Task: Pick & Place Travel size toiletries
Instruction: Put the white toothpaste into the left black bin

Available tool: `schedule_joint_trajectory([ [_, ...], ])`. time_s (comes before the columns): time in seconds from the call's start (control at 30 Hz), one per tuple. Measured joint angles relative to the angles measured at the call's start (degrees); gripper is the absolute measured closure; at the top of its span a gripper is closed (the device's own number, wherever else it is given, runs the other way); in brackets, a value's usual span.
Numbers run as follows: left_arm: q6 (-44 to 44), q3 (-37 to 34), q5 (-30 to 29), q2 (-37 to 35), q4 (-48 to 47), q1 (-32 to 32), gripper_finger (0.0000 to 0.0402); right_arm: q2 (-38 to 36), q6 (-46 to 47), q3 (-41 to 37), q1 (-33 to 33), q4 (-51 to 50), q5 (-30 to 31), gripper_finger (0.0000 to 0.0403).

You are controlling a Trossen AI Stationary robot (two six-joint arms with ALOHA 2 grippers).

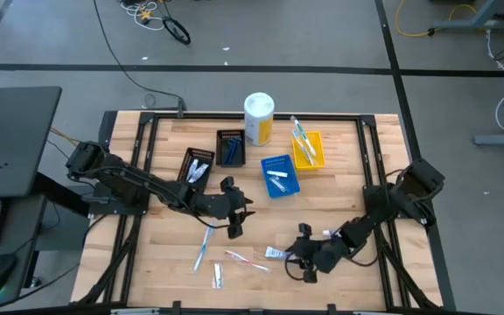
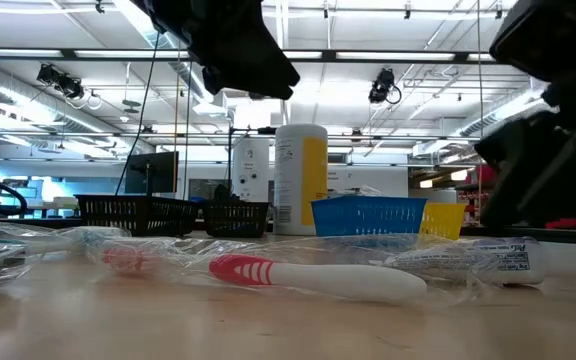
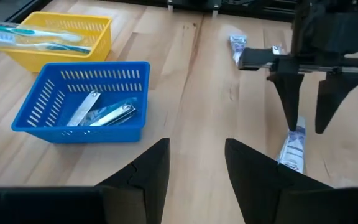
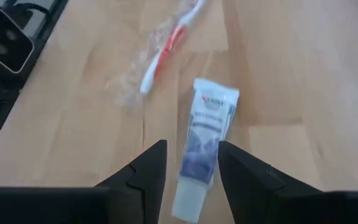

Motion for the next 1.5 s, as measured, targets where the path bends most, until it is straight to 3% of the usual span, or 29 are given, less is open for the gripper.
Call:
schedule_joint_trajectory([
  [0.43,0.1,0.0,-0.1,0.0,0.3,0.0,0.0237,2.7,4.5,0.0,-2.1,-1.0,-2.4,0.0252],
  [0.67,-3.1,0.0,0.4,0.0,0.3,0.0,0.0237,2.7,1.0,0.0,-5.5,-0.6,-6.8,0.0309],
  [0.83,-1.4,0.0,4.3,0.0,0.3,0.0,0.0237,2.7,-0.9,0.0,-7.5,0.5,-4.0,0.0317],
  [1.03,0.9,0.0,8.1,0.0,0.3,0.0,0.0237,2.7,-14.3,0.0,-10.2,6.2,9.8,0.0319],
  [1.2,-0.5,0.0,8.8,0.0,-0.1,0.9,0.0227,2.7,-32.3,0.0,-12.9,12.8,11.1,0.0320],
  [1.5,-0.1,0.0,16.5,0.0,-0.5,4.3,0.0189,2.7,-48.9,0.0,-15.9,20.4,14.6,0.0321],
])
